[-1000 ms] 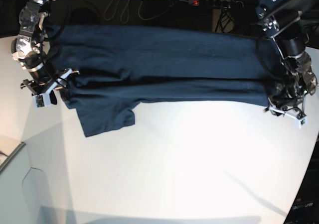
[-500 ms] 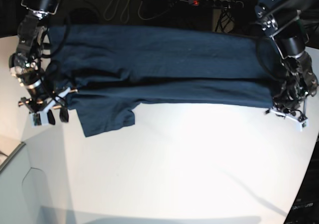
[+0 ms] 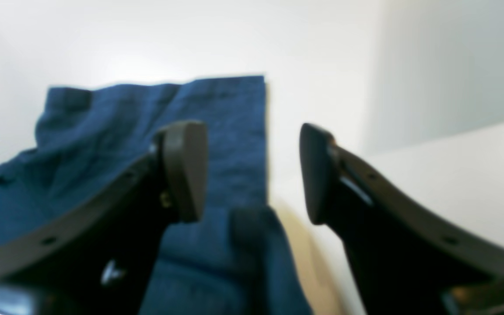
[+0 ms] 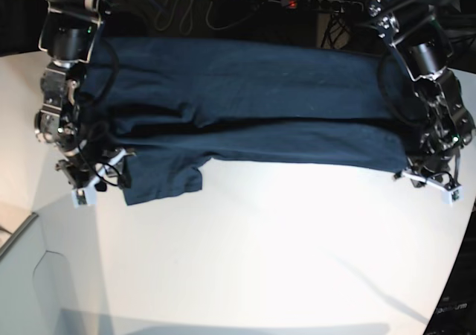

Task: Layout the t-shirt on the table in an organized manner, then fold the t-shirt properly
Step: 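Lift the hem corners and fold them over toward the collar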

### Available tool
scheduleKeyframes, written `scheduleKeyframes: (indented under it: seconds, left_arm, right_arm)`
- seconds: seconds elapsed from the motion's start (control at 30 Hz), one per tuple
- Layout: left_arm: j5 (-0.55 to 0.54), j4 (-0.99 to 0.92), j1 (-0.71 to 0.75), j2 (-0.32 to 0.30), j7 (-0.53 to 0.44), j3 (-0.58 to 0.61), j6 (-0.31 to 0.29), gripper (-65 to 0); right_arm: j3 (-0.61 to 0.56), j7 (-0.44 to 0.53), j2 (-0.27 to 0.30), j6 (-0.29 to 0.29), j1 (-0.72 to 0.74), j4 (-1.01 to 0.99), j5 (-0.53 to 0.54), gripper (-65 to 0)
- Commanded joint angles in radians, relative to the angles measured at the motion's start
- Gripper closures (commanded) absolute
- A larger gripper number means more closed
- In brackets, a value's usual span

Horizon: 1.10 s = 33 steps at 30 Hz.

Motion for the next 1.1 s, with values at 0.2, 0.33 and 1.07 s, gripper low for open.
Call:
scheduleKeyframes:
  seconds: [0.2, 0.33, 1.07]
  left_arm:
    - [-0.009, 0.015, -0.022, -0.02, -0.021, -0.003, -0.003, -0.1]
    - [-0.009, 0.015, -0.022, -0.022, -0.021, -0.003, -0.003, -0.1]
    - [-0.009, 0.015, -0.028, -0.023, -0.024, -0.004, -0.003, -0.1]
  right_arm:
    - [-0.077, 0.033, 0.062, 0.003, 0.058, -0.125, 0.013, -36.8]
    - [-0.083, 0.031, 0.063, 0.003, 0.052, -0.131, 0.012, -36.8]
    - [-0.088, 0.038, -0.02, 0.003, 0.147, -0.124, -0.286, 0.0]
